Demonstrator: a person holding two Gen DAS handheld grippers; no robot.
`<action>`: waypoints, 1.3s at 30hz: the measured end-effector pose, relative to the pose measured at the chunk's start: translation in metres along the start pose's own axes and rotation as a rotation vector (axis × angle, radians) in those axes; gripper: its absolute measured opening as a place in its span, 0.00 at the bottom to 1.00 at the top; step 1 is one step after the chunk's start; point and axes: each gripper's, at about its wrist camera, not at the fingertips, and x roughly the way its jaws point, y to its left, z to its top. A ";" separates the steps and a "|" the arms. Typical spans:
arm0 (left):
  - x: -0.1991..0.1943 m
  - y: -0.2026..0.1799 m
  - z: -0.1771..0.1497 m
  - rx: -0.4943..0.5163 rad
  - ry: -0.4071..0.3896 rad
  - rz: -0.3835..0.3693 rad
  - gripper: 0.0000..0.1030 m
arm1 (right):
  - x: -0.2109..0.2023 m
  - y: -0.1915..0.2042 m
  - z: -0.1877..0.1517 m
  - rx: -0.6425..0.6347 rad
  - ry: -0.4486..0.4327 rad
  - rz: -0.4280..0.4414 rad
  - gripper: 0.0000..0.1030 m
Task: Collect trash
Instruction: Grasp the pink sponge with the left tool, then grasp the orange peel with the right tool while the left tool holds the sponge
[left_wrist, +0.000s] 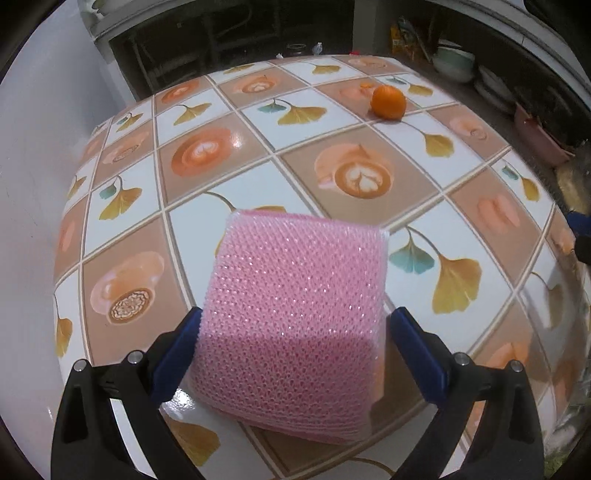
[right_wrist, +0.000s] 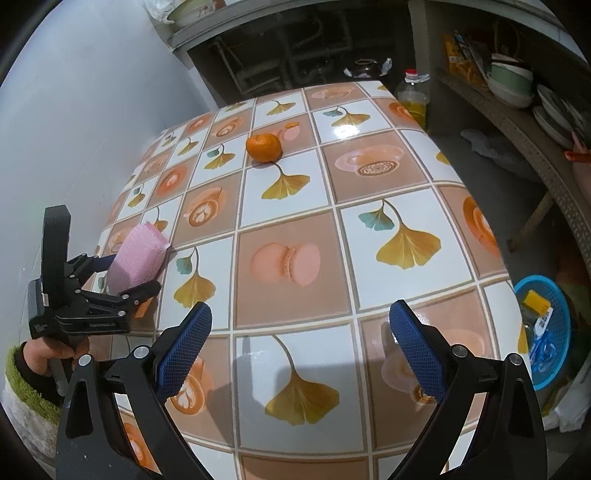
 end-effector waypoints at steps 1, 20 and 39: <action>0.001 0.001 -0.001 -0.008 0.003 -0.004 0.94 | -0.001 0.000 0.000 -0.001 -0.001 -0.001 0.90; -0.004 0.004 -0.005 -0.079 -0.046 0.001 0.83 | 0.042 0.008 0.110 0.043 -0.016 0.201 0.63; -0.004 0.001 -0.007 -0.060 -0.038 -0.009 0.83 | 0.136 0.035 0.152 -0.114 0.067 0.058 0.45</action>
